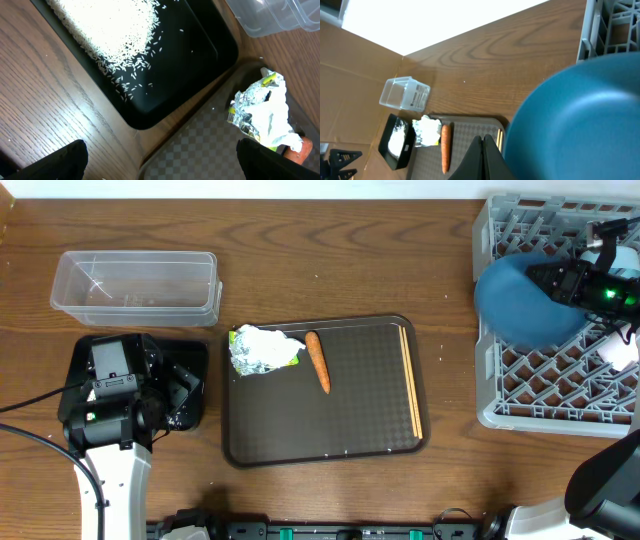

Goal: Sort waste into correct bins and load items into the dishwasher rack
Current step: 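Lower the teal plate upright into the rack slots with the right gripper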

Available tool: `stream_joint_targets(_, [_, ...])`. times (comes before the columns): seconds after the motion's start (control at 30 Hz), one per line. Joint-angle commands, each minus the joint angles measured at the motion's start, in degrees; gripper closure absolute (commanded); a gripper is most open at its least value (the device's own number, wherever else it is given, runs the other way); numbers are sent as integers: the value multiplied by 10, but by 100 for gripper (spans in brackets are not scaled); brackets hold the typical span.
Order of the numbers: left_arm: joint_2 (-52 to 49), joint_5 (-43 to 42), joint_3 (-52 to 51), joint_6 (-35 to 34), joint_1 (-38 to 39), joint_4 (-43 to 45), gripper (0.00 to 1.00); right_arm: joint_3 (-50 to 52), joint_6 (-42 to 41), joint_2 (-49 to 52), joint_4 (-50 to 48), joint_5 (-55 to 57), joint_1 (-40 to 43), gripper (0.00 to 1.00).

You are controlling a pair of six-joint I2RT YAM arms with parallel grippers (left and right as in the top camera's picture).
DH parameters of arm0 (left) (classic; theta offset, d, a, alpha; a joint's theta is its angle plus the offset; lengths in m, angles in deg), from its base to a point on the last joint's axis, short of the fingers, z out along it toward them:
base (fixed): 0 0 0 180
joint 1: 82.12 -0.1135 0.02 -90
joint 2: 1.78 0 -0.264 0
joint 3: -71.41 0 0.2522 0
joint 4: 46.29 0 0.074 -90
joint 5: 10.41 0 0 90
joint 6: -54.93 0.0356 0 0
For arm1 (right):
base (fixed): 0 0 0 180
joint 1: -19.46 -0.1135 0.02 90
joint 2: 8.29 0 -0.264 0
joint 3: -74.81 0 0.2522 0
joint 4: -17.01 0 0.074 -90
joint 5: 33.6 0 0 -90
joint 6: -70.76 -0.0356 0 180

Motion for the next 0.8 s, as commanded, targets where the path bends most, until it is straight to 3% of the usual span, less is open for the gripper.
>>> stream_joint_targets(0.0, [-1,5,12,-3,-2,-2,2,-1,-12,-3,11,45,-7,99])
stream_joint_targets(0.17, [-1,5,12,-3,-2,-2,2,-1,-12,-3,53,187,-25,98])
stream_joint_targets(0.23, [-1,5,12,-3,-2,-2,2,-1,-12,-3,57,204,-33,93])
stream_joint_targets(0.43, [-1,5,12,-3,-2,-2,2,-1,-1,-3,59,211,-74,47])
stream_joint_targets(0.53, [-1,5,12,-3,-2,-2,2,-1,-5,-3,62,275,-108,32])
stream_joint_targets(0.77, [-1,5,12,-3,-2,-2,2,0,-80,-3,68,520,-203,30])
